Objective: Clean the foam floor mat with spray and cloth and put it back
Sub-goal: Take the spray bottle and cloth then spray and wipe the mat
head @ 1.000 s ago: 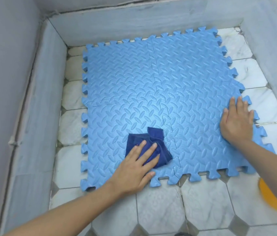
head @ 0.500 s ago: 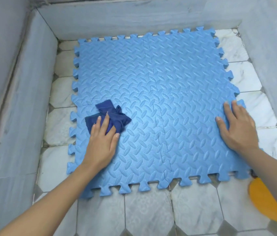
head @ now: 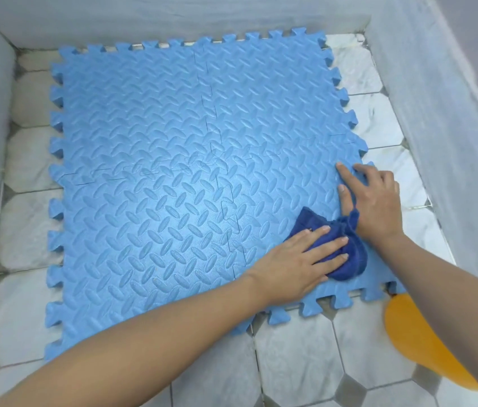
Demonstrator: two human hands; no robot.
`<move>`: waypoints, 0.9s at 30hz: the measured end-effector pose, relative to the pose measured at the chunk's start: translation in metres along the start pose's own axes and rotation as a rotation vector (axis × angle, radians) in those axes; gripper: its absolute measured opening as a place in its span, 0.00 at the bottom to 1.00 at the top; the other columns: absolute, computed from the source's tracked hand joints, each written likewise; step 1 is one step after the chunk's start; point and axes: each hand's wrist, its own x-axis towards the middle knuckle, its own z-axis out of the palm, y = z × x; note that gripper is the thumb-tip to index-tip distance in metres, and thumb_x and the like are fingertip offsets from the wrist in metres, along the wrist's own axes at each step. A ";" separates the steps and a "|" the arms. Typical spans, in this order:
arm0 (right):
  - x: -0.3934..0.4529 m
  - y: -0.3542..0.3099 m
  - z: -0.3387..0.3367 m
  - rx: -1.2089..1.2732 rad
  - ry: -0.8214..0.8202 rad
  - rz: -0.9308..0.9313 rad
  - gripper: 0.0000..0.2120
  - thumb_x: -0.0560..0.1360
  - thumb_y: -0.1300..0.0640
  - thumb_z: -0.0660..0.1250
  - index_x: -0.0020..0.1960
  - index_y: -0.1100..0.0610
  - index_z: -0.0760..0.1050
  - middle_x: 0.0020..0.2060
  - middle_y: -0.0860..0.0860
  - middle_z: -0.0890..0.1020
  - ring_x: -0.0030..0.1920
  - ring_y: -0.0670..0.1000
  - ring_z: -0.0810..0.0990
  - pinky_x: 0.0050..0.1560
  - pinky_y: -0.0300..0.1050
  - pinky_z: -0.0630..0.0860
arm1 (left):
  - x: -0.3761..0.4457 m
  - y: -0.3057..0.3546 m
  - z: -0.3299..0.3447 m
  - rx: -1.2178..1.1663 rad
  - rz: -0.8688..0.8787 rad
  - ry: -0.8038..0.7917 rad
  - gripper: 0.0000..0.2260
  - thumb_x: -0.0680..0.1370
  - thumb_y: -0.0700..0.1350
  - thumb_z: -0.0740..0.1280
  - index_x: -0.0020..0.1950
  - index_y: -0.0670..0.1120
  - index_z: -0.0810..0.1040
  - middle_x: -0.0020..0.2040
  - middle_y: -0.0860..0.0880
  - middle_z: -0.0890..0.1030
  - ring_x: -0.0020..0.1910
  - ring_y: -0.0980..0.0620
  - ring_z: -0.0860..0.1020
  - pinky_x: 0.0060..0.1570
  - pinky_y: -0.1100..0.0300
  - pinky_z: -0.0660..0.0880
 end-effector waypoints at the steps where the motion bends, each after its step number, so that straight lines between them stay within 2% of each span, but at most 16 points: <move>1: 0.000 0.000 0.001 0.019 -0.001 0.015 0.19 0.79 0.52 0.60 0.70 0.51 0.73 0.61 0.57 0.77 0.52 0.63 0.72 0.48 0.59 0.72 | 0.000 -0.002 0.001 0.010 -0.017 0.010 0.20 0.82 0.49 0.56 0.74 0.47 0.67 0.77 0.47 0.62 0.75 0.40 0.59 0.72 0.46 0.59; 5: 0.001 0.000 0.002 0.080 0.003 0.064 0.20 0.78 0.57 0.60 0.69 0.50 0.74 0.62 0.56 0.76 0.54 0.63 0.72 0.50 0.58 0.71 | -0.025 -0.020 -0.008 0.004 -0.128 0.053 0.24 0.77 0.42 0.64 0.74 0.49 0.67 0.76 0.47 0.63 0.74 0.42 0.63 0.72 0.47 0.62; 7: 0.001 0.001 0.001 0.096 0.008 0.075 0.20 0.78 0.59 0.60 0.69 0.50 0.74 0.62 0.55 0.77 0.54 0.63 0.73 0.50 0.58 0.71 | -0.051 -0.040 -0.017 -0.021 -0.248 0.078 0.25 0.75 0.40 0.65 0.72 0.47 0.68 0.75 0.45 0.65 0.72 0.40 0.66 0.70 0.45 0.65; 9: 0.001 0.000 0.001 0.102 0.001 0.083 0.21 0.78 0.59 0.60 0.69 0.50 0.74 0.62 0.55 0.77 0.54 0.63 0.73 0.51 0.57 0.70 | -0.084 -0.069 -0.028 -0.014 -0.413 0.122 0.21 0.77 0.43 0.62 0.71 0.45 0.70 0.75 0.43 0.66 0.71 0.38 0.67 0.68 0.42 0.66; 12: 0.001 -0.001 0.002 0.082 -0.001 0.083 0.21 0.77 0.60 0.60 0.69 0.50 0.74 0.61 0.55 0.77 0.55 0.62 0.73 0.50 0.56 0.70 | -0.121 -0.109 -0.048 -0.012 -0.678 0.163 0.20 0.82 0.49 0.55 0.70 0.41 0.69 0.77 0.42 0.60 0.73 0.37 0.63 0.72 0.44 0.60; 14: 0.002 -0.001 0.001 0.074 -0.006 0.075 0.21 0.77 0.60 0.60 0.69 0.50 0.74 0.61 0.55 0.77 0.54 0.62 0.73 0.49 0.56 0.70 | -0.118 -0.120 -0.053 -0.069 -0.780 0.204 0.20 0.83 0.48 0.55 0.72 0.42 0.68 0.78 0.43 0.57 0.76 0.39 0.58 0.74 0.45 0.55; 17: 0.003 -0.001 -0.001 0.066 -0.019 0.081 0.22 0.76 0.60 0.60 0.70 0.49 0.73 0.61 0.55 0.77 0.53 0.62 0.73 0.49 0.56 0.71 | -0.083 -0.106 -0.046 -0.070 -0.717 0.222 0.20 0.82 0.47 0.54 0.72 0.42 0.68 0.78 0.42 0.58 0.76 0.37 0.54 0.74 0.42 0.54; 20: 0.003 -0.004 -0.002 0.073 -0.027 0.087 0.23 0.76 0.60 0.60 0.70 0.50 0.73 0.61 0.55 0.77 0.52 0.61 0.73 0.48 0.56 0.71 | -0.050 -0.073 -0.029 -0.015 -0.430 0.149 0.21 0.81 0.48 0.54 0.71 0.43 0.70 0.75 0.42 0.64 0.74 0.36 0.60 0.72 0.42 0.58; 22: 0.002 -0.003 -0.002 0.071 -0.007 0.077 0.22 0.76 0.60 0.60 0.69 0.50 0.74 0.60 0.55 0.78 0.52 0.61 0.73 0.47 0.56 0.71 | -0.036 -0.060 -0.024 0.020 -0.298 0.086 0.21 0.81 0.50 0.54 0.73 0.46 0.69 0.76 0.46 0.64 0.75 0.39 0.61 0.71 0.45 0.59; 24: 0.003 -0.006 0.001 0.071 0.024 0.116 0.23 0.75 0.60 0.58 0.68 0.51 0.76 0.59 0.56 0.78 0.51 0.62 0.74 0.47 0.56 0.72 | -0.030 -0.066 -0.026 0.029 -0.293 0.045 0.22 0.82 0.51 0.51 0.75 0.49 0.65 0.77 0.49 0.60 0.76 0.42 0.59 0.73 0.48 0.57; 27: 0.007 -0.034 0.007 0.127 0.088 0.316 0.24 0.72 0.59 0.55 0.64 0.57 0.78 0.58 0.61 0.78 0.53 0.65 0.75 0.52 0.60 0.72 | -0.019 -0.104 -0.036 -0.044 -0.421 0.059 0.22 0.82 0.52 0.48 0.76 0.49 0.62 0.79 0.48 0.57 0.77 0.43 0.56 0.75 0.48 0.56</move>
